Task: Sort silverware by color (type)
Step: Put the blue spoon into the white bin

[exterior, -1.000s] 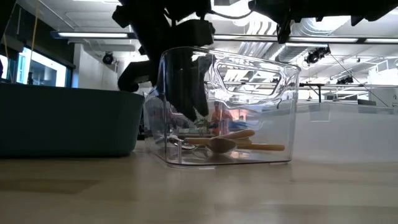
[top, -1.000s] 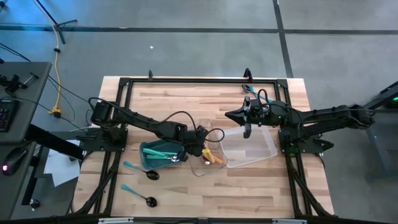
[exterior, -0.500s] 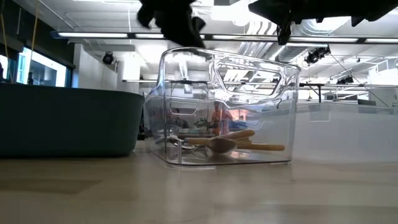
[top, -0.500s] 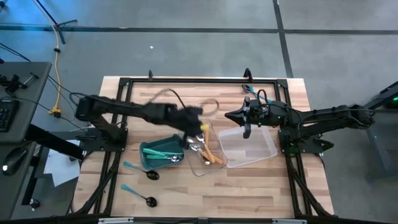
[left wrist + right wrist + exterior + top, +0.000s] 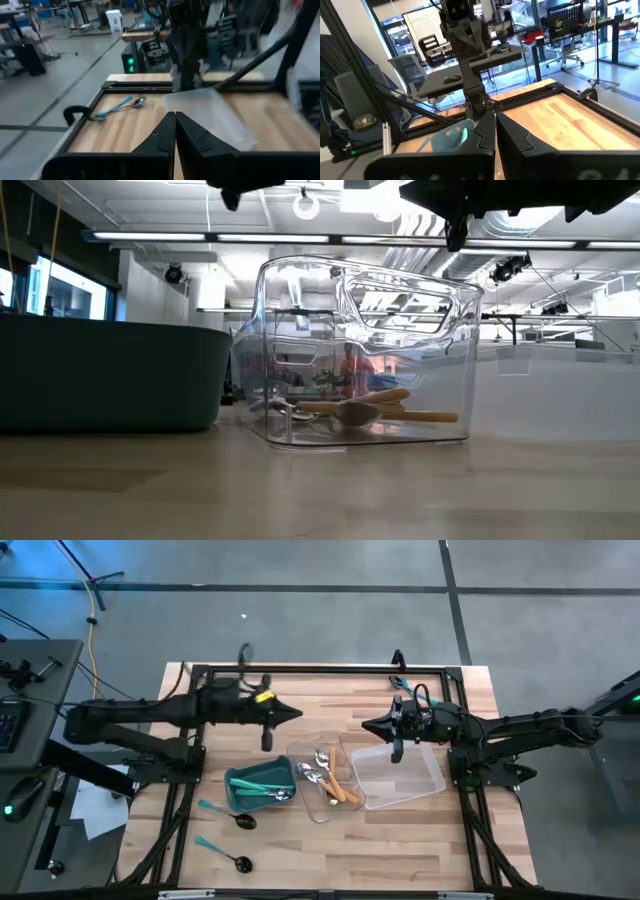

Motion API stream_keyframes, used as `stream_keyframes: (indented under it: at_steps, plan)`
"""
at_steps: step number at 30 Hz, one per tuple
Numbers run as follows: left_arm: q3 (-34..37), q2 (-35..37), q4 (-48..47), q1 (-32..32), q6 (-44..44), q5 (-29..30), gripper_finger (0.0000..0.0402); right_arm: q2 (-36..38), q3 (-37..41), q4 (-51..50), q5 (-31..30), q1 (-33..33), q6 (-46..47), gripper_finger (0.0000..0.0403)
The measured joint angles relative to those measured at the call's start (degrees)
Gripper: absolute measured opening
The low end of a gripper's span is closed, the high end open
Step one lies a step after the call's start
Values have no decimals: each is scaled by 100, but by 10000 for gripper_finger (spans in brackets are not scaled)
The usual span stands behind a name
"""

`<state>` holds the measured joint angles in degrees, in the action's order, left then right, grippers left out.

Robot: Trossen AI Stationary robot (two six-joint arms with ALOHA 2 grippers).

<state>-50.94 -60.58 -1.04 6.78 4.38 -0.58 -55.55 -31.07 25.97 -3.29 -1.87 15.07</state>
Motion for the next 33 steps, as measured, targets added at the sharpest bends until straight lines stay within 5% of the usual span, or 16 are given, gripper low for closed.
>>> stream_keyframes:
  at_steps: [11,33]
  plan:
    - [1730,974,1985,-281,-1174,177,0,0,0,101,0,-13,-440,0]
    - [1876,982,2197,-281,-1278,275,0,0,0,18,0,-13,-510,0]
